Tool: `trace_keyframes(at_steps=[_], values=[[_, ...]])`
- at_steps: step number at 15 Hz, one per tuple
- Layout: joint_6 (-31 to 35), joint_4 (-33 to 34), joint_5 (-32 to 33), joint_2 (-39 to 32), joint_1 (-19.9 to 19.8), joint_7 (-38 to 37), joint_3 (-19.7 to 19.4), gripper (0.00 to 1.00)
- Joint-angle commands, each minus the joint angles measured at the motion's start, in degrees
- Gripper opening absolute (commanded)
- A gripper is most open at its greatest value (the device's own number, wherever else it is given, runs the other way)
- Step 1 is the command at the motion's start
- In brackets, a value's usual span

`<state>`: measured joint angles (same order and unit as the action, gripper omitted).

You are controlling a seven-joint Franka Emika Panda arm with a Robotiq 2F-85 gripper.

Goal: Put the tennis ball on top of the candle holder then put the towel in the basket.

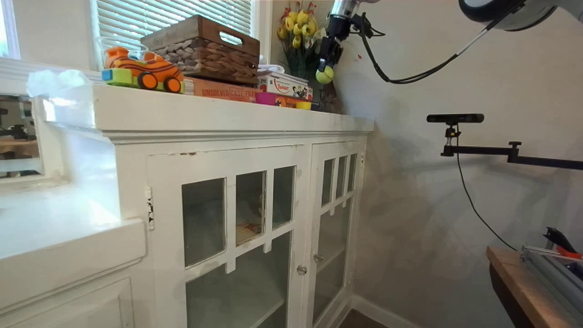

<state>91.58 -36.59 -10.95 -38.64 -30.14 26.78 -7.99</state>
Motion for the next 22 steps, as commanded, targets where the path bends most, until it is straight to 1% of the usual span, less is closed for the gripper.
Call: trace_keyframes(at_steps=[1, 9, 10, 11, 13, 16, 18, 22], values=[[-0.8, 1.7, 0.1, -1.1, -0.1, 0.4, 0.1, 0.38], [-1.1, 1.9, -0.1, -2.0, -0.2, 0.3, 0.3, 0.38], [-1.1, 1.9, -0.1, -2.1, -0.2, 0.3, 0.3, 0.88], [-1.0, 2.0, 0.0, -2.1, -0.2, 0.4, 0.2, 0.90], [-1.0, 2.0, -0.1, -2.0, -0.2, 0.3, 0.2, 1.00], [-1.1, 2.3, 0.0, -1.5, -0.1, 0.5, 0.2, 1.00], [0.1, 3.3, -0.3, -1.1, -0.2, 1.0, 0.4, 1.00], [4.4, 7.4, -1.5, -1.6, -0.3, 1.5, 1.5, 1.00]])
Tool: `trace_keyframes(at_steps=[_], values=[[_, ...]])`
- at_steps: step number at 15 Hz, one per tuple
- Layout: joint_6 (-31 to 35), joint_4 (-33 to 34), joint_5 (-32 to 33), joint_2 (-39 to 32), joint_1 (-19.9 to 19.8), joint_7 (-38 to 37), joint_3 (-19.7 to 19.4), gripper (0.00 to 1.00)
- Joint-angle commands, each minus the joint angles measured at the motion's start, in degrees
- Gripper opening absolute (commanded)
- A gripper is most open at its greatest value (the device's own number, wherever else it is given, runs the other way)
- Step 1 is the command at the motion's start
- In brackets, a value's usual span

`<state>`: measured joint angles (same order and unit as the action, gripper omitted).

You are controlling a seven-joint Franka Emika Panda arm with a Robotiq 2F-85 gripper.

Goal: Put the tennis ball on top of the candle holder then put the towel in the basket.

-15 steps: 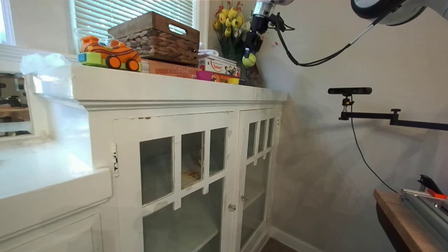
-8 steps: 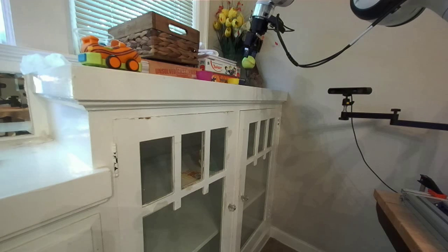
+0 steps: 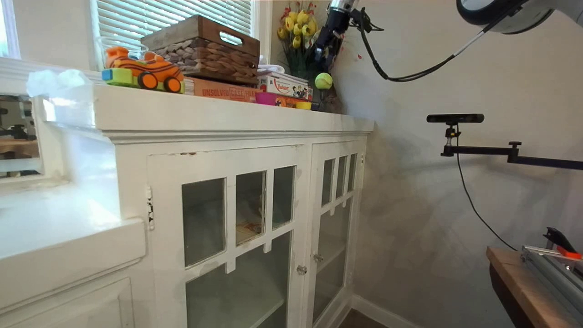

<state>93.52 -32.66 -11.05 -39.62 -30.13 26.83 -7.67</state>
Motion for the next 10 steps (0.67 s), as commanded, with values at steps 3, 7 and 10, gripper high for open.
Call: trace_keyframes(at_steps=[3, 7, 10], values=[[5.8, 4.9, -2.0, -1.3, 0.1, 2.1, 3.0, 1.00], [4.5, 12.4, -1.8, -6.5, -0.3, 1.9, 8.4, 1.00], [9.5, 7.0, -1.6, -5.3, 0.3, 3.5, 10.6, 1.00]])
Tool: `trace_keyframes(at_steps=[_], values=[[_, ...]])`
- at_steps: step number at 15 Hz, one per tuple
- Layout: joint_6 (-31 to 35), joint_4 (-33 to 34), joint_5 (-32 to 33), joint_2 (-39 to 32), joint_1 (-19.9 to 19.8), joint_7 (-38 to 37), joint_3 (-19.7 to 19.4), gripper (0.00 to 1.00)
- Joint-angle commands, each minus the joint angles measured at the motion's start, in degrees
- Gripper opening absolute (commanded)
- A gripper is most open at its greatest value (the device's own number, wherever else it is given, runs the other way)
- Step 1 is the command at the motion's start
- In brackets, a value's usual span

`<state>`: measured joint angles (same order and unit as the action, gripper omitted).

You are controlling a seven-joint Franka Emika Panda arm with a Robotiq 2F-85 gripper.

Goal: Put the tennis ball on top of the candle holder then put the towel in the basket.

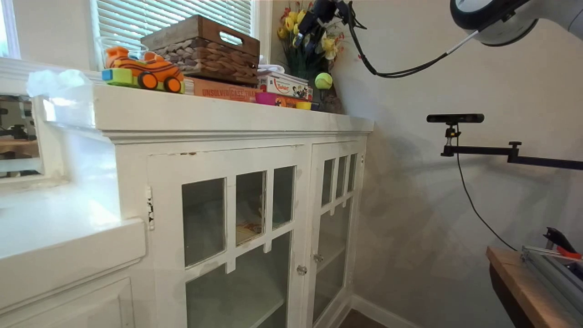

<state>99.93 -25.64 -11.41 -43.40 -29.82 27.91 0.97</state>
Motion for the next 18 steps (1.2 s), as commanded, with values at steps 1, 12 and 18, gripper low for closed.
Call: trace_keyframes(at_steps=[1, 12, 18], values=[[3.7, 0.0, -1.3, -2.0, 0.1, 2.7, 2.6, 1.00], [8.4, 1.4, -1.3, -7.8, 0.5, 8.6, 5.8, 1.00], [11.5, 1.3, -1.2, -8.7, 0.8, 8.6, 6.1, 0.50]])
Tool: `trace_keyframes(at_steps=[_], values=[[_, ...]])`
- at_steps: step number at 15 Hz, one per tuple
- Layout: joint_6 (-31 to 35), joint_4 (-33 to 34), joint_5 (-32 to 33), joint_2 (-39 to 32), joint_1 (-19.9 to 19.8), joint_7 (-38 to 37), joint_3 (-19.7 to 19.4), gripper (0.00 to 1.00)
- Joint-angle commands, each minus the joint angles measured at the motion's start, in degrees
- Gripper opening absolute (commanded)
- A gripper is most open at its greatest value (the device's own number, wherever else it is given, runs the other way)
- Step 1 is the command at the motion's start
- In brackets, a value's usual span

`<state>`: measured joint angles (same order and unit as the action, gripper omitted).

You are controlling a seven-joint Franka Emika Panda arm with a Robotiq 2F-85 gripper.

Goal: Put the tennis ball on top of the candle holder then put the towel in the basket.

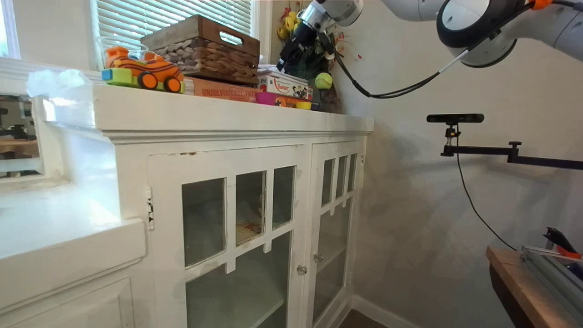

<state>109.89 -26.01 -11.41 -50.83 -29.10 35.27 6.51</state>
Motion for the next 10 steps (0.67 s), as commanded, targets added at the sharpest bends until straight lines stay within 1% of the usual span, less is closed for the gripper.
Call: trace_keyframes(at_steps=[1, 7, 8, 10], values=[[1.8, 1.7, -1.3, -1.2, 0.1, 1.2, 0.6, 0.44], [3.3, 1.2, -1.4, -0.8, 0.0, 1.3, 1.1, 0.02], [3.4, 1.2, -1.3, -0.8, 0.1, 1.2, 1.1, 0.00], [2.9, 1.2, -0.9, -0.4, 0.2, 0.5, 0.7, 0.00]])
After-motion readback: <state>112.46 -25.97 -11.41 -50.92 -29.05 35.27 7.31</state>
